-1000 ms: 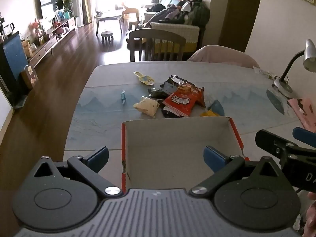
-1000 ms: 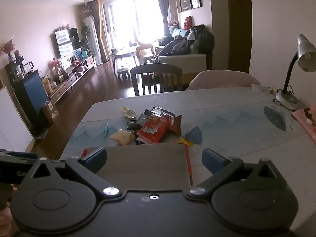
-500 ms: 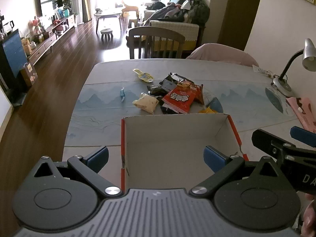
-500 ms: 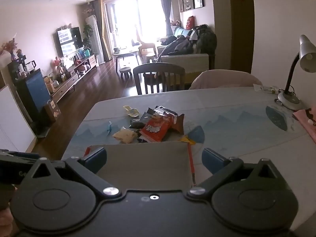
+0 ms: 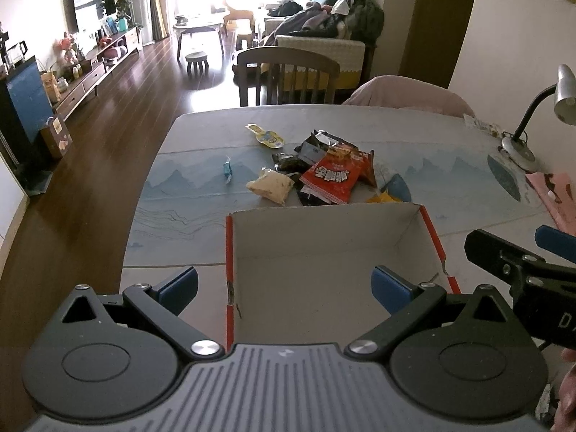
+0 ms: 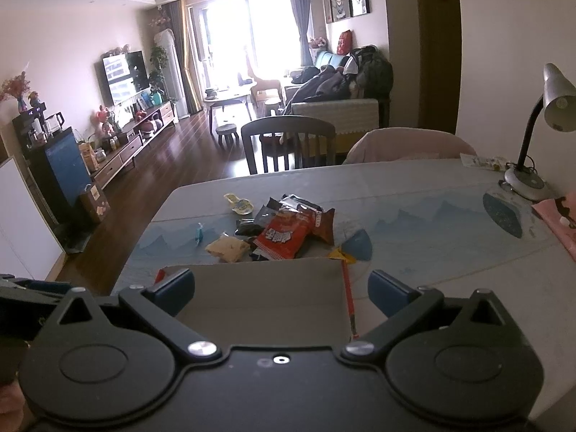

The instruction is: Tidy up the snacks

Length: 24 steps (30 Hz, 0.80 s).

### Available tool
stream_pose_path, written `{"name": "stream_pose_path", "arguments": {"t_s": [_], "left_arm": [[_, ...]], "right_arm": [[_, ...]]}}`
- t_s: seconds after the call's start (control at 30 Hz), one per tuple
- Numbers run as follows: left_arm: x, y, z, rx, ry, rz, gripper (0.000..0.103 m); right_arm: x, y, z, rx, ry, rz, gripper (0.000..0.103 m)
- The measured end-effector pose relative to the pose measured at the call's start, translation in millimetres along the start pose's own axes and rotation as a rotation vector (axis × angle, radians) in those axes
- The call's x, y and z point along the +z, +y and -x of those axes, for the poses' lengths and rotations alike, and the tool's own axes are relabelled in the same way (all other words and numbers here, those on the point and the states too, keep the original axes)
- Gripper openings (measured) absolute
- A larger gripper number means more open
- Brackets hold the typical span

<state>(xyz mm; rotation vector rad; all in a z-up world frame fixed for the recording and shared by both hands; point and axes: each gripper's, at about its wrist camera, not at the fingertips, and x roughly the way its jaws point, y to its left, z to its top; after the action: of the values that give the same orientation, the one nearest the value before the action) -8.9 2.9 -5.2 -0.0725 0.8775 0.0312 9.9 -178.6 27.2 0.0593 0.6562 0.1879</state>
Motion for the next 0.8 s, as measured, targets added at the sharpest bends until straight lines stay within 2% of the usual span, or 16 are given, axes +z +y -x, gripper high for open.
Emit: {"name": "stream_pose_path", "arguments": {"t_s": [0.8], "left_arm": [[3.5,2.9,-3.1,-0.011,0.004,-0.011,0.103]], "right_arm": [[0.9,2.9,-1.5,-0.008,0.006,-0.008,0.103]]}}
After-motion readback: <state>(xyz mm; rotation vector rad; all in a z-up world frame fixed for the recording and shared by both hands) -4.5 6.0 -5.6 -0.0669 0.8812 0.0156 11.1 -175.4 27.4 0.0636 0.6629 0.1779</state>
